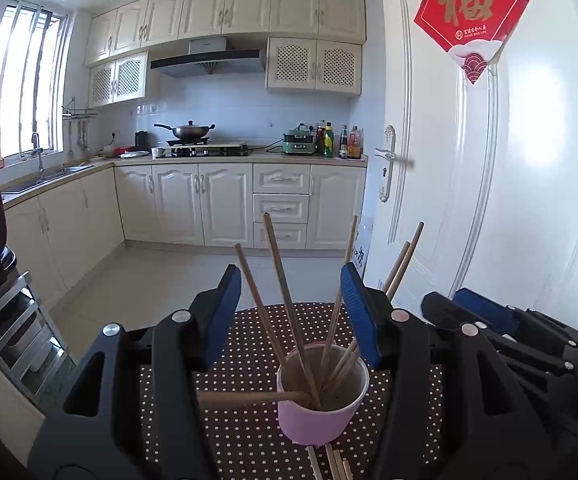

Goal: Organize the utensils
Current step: 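Open the left gripper while the right gripper opens, releasing the chopsticks, then withdraw both grippers from the cup back to the loose chopsticks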

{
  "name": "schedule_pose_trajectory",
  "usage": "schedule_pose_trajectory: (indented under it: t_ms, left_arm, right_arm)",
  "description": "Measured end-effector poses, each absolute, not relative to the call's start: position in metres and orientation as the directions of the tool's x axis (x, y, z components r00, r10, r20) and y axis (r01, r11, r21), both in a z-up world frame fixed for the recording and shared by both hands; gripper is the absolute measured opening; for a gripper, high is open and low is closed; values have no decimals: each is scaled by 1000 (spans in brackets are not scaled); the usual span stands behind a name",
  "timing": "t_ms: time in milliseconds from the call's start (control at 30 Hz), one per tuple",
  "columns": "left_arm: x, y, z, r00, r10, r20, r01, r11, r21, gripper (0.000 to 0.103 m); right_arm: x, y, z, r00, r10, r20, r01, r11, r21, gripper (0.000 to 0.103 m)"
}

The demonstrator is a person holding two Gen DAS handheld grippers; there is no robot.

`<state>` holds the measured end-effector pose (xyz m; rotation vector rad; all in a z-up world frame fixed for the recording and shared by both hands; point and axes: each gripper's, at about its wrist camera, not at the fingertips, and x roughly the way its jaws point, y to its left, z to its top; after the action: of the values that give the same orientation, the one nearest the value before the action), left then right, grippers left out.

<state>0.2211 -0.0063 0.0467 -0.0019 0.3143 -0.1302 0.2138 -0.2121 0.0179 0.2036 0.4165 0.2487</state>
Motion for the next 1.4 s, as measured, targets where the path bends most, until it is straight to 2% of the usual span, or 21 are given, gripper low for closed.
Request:
schedule_pose_trajectory:
  t_ms: [400,533,1167,1400]
  left_arm:
    - [184,8,40,945,-103,-310,97,995,-34,53]
    - [172,16,31,946,-84,-314,80,996,-26,57]
    - [150,19,32,946,-119,-300,119,993,-19,60]
    - [144,21,24,940,-115,-321,112,993,-28,60]
  right_arm:
    - [185,-217,12,882,259,-394,-186,959,213,49]
    - [179,-218,5,872,255,-418,-181,961,207,53]
    - [170,-206,-7,844,264,-467,-193,962,193,56]
    - [164,-207,-15,835,259,-485,-192,964,186,59]
